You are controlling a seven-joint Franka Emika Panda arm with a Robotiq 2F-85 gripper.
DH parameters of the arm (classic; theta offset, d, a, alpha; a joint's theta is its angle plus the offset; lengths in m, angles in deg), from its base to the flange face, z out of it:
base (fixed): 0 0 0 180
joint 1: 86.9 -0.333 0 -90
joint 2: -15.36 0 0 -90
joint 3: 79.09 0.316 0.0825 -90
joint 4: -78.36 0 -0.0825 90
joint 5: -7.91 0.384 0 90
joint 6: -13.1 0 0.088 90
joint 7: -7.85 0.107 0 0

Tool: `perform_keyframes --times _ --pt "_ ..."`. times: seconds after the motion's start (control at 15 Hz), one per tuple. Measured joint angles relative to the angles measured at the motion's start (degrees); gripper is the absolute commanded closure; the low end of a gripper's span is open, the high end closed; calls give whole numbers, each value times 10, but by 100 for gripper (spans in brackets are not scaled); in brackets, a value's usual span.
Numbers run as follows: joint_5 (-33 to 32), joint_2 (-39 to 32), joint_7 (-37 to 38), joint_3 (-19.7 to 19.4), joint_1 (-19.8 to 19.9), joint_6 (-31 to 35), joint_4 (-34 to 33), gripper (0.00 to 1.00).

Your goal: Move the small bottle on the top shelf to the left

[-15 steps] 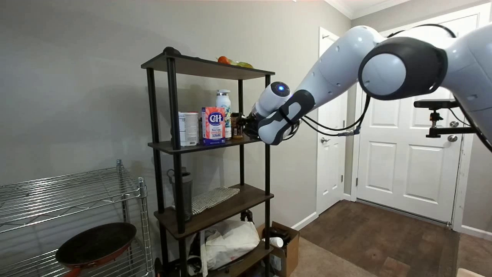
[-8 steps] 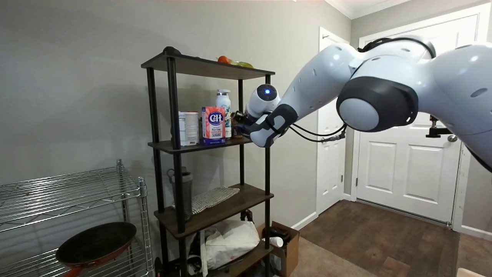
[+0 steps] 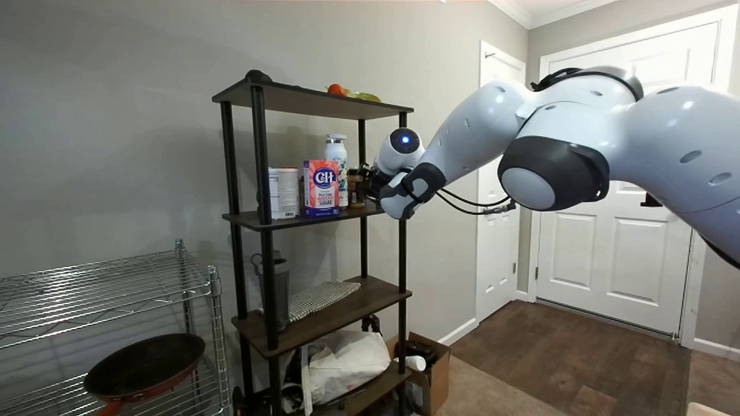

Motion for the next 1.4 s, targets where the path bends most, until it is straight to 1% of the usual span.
perform_keyframes --times 0.33,0.67,0.73,0.8,1.13,1.27,1.4 --pt "0 -32 0 -24 32 17 -44 0" --pt "0 -81 0 -27 57 17 -91 0" --pt "0 -90 0 -28 60 17 -100 25" --pt "0 -97 0 -29 64 16 -108 27" --pt "2 -119 0 -40 79 15 -136 60" --pt "6 -122 0 -50 80 14 -136 71" --pt "13 -124 5 -60 80 12 -135 71"
